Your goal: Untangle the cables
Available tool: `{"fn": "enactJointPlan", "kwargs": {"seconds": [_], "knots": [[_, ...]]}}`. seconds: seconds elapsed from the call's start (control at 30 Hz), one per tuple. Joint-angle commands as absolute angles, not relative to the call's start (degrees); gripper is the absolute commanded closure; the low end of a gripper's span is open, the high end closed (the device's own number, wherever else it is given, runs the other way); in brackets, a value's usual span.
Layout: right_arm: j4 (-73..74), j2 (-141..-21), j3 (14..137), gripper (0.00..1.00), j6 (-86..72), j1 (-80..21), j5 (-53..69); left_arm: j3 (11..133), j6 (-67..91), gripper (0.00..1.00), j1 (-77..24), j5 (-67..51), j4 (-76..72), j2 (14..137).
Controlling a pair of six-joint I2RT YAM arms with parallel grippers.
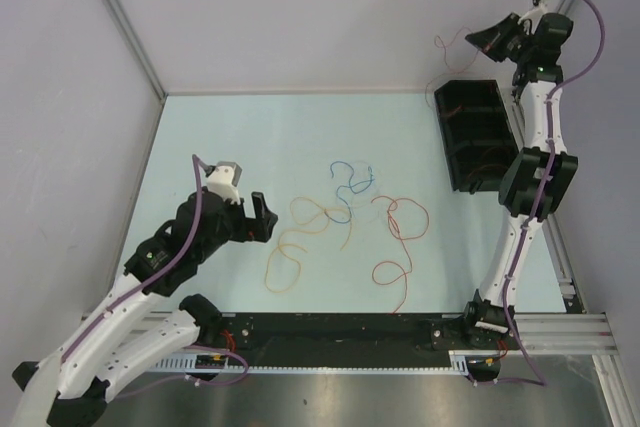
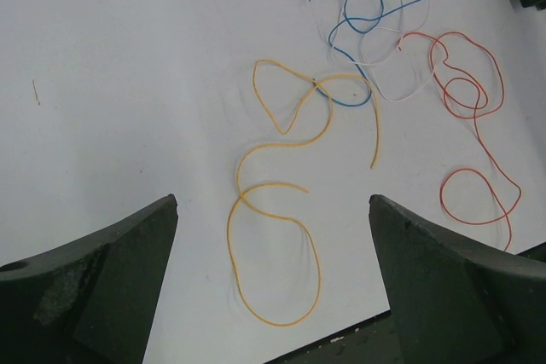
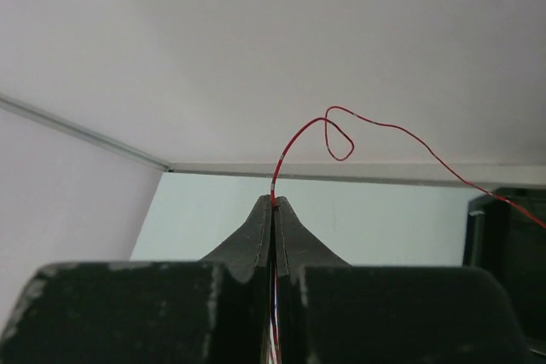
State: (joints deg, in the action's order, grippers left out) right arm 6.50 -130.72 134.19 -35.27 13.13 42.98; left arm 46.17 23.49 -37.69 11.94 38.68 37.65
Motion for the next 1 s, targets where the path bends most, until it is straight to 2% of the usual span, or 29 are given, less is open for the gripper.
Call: {"fn": "enactJointPlan", "kwargs": {"seconds": [0.0, 0.13, 0.33, 0.5, 0.7, 0.97], "knots": [[6.1, -134.4, 136.7, 1.00, -34.0, 14.9, 43.9, 46.0, 23.2, 0.01, -36.4, 11.0, 37.2, 38.2], [6.4, -135.1, 136.6, 1.00, -31.8, 15.6, 42.8, 45.9, 23.0, 0.02, -35.7, 10.4, 36.9, 38.5], [6.3, -134.1, 134.1, 1.00, -31.8, 16.2, 34.4, 45.8, 22.8, 0.02, -34.6, 9.3, 36.7, 39.4], [0.9, -135.4, 133.9, 1.00, -45.7, 18.2, 30.9, 45.7, 22.8, 0.02, -34.3, 9.2, 36.6, 39.4], [4.8, -138.3, 142.2, 1.00, -55.8, 19.3, 26.5, 45.7, 22.8, 0.02, -33.7, 8.8, 36.5, 39.8], [-1.6, -141.1, 141.9, 1.00, -60.9, 20.7, 26.4, 45.6, 22.5, 0.02, -33.0, 8.3, 36.2, 40.3]]}}
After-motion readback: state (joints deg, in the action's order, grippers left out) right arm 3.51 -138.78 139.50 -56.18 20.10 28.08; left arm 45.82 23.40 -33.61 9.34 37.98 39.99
